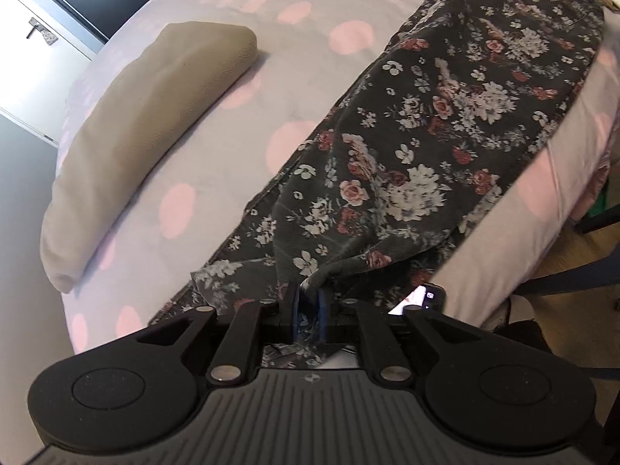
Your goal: Fold clothes
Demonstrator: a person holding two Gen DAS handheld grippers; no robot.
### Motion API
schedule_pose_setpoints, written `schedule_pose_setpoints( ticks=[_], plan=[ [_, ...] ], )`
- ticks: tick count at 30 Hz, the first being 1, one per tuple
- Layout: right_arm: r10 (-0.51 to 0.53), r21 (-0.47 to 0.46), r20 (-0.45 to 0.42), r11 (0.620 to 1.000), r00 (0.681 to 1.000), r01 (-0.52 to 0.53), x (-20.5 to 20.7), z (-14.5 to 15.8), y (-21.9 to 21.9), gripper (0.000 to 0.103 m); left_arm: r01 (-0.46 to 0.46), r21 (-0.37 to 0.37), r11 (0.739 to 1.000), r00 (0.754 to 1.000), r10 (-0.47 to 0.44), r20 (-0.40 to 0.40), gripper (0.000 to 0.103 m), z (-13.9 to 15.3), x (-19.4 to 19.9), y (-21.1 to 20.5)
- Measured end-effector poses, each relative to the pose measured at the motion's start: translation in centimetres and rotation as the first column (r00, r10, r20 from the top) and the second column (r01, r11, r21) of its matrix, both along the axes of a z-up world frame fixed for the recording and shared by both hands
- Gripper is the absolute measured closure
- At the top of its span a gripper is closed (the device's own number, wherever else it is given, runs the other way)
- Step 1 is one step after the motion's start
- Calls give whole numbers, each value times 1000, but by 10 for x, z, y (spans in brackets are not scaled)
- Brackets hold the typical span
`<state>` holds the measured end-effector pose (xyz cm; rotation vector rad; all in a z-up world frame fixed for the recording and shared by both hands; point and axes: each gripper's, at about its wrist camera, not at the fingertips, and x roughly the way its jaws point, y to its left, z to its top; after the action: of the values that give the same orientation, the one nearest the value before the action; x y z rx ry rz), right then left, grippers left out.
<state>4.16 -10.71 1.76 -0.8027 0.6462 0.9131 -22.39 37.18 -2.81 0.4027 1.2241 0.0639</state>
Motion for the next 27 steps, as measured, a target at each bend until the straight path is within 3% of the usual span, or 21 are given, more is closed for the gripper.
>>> schedule_pose_setpoints(
  ticks=[2,4,8,12,16,18,21,24,27],
  plan=[
    [-7,-23,0,1000,1000,7,-1,-10,19,68,-14,-37,999,1000,15,13,71,4,-9,4],
    [-5,-45,-2,999,1000,5,-4,-13,32,66,-48,-63,997,998,51,44,64,11,-17,11],
    [-32,-40,-11,999,999,31,-3,-14,54,65,-185,-151,971,972,203,118,63,24,-33,40],
    [-77,-11,-28,997,997,76,1,-19,74,65,-387,-219,896,898,420,132,63,15,-33,79],
    [-88,-7,-8,996,996,88,3,-25,93,65,-542,-262,798,806,582,106,63,-9,-23,111],
    [-92,-3,-7,996,996,92,4,-27,100,65,-575,-267,774,785,613,88,61,-24,-15,117],
    [-84,-9,-15,996,996,84,5,-32,105,65,-570,-278,773,786,612,89,58,-41,-4,117],
    [-63,-40,6,997,998,63,5,-40,111,65,-537,-275,797,808,580,102,53,-51,7,110],
    [-37,-64,13,997,999,38,5,-47,116,65,-547,-263,795,801,588,110,52,-61,11,110]
  ],
)
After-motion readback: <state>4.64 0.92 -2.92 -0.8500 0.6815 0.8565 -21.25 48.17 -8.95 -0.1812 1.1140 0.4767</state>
